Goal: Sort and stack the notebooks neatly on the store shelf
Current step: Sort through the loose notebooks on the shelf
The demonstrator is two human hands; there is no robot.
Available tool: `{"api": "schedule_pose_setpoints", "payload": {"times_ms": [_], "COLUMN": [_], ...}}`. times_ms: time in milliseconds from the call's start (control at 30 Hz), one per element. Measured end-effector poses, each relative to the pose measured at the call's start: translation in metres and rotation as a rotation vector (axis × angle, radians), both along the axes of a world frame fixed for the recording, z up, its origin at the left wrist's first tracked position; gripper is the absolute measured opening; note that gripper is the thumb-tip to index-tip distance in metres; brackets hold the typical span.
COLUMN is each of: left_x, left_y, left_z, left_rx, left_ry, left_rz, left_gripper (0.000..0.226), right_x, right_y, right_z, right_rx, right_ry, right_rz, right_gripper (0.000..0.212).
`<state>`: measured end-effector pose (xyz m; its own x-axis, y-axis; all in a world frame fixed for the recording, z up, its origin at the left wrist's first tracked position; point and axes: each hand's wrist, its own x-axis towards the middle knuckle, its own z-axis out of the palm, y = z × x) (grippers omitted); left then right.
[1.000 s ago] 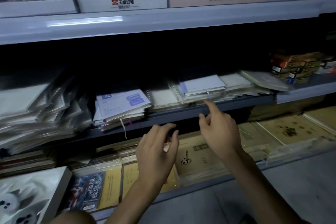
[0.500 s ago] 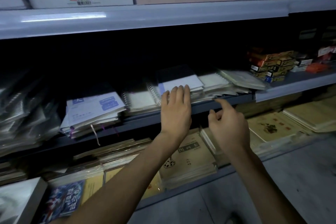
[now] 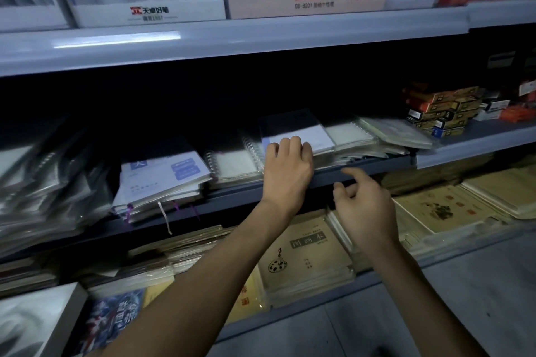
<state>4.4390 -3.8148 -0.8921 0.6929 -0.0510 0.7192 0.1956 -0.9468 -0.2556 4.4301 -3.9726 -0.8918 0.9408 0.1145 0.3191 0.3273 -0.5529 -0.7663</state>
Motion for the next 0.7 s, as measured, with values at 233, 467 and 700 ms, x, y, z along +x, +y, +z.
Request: {"api": "schedule_pose_setpoints", "payload": {"times_ms": [233, 467, 700], "left_x": [-0.05, -0.122, -0.184], "left_y": [0.009, 0.022, 0.026], "left_z": [-0.006, -0.033, -0.029], "left_rx": [0.034, -0.238, -1.377], "left_ry": [-0.113, -0.139, -0.25], "left_rz": [-0.217, -0.327, -0.164], "left_gripper": [0.039, 0.036, 0.052], "right_x": [-0.008, -0.036, -0.064], "right_y": [0.013, 0.025, 0.03], "right_z": [0.023, 0.021, 0.016], "right_rx": [0.689, 0.731, 0.736], "right_ry": [0.604, 0.575, 0.448], "right_rz": [0.197, 0.343, 0.452], "right_gripper": [0.041, 0.02, 0.028]}}
